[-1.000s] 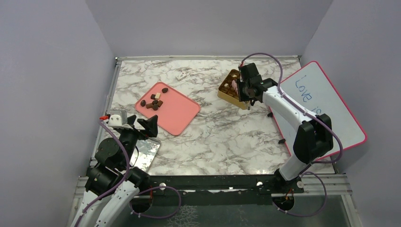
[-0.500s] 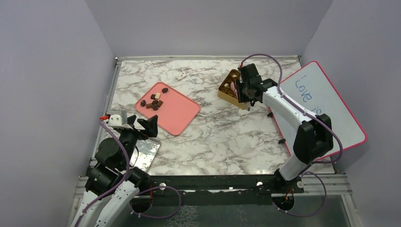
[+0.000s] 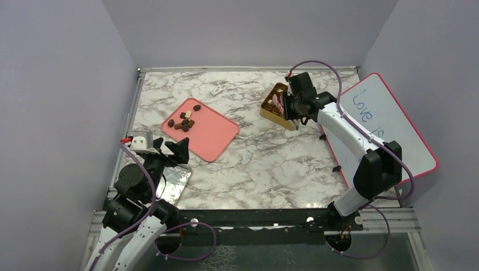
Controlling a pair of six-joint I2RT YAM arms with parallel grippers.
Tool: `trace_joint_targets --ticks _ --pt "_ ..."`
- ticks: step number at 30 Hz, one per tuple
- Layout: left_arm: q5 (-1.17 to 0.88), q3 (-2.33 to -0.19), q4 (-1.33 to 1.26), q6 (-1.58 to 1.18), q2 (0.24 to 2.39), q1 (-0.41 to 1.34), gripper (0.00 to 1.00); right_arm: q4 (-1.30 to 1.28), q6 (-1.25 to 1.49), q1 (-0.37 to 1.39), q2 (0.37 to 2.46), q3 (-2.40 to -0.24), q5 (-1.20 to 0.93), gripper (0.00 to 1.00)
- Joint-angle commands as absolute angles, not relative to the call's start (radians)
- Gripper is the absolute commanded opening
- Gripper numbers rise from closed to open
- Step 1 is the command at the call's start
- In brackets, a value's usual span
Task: Pack the chocolate
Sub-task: Place the fake chocolate in the packing box, then pick up the fake chocolate from the plate.
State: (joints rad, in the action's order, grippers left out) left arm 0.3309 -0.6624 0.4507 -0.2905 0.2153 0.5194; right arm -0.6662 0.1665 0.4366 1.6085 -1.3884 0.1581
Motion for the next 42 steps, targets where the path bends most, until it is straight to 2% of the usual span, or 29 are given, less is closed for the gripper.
trace_joint_targets --ticks 1,5,9,19,30,42 --pt "0.359 -0.654 0.416 -0.277 0.227 0.525 0.99 -0.681 0.178 0.435 1.559 -1.417 0.094 0.36" --pt "0.374 -0.653 0.413 -0.280 0.222 0.525 0.99 -0.669 0.182 0.436 1.543 -1.418 0.048 0.36" --pt "0.380 -0.653 0.408 -0.292 0.230 0.525 0.99 -0.551 0.154 0.436 1.520 -1.371 -0.082 0.36" --pt "0.397 -0.646 0.408 -0.281 0.228 0.521 0.99 -0.490 0.082 0.502 1.620 -1.432 -0.163 0.36" --pt "0.395 -0.646 0.410 -0.279 0.176 0.520 0.99 -0.346 0.037 0.730 1.733 -1.457 -0.093 0.38" --pt "0.405 -0.644 0.408 -0.291 0.139 0.520 0.99 -0.341 -0.029 0.806 2.078 -1.773 0.023 0.39"
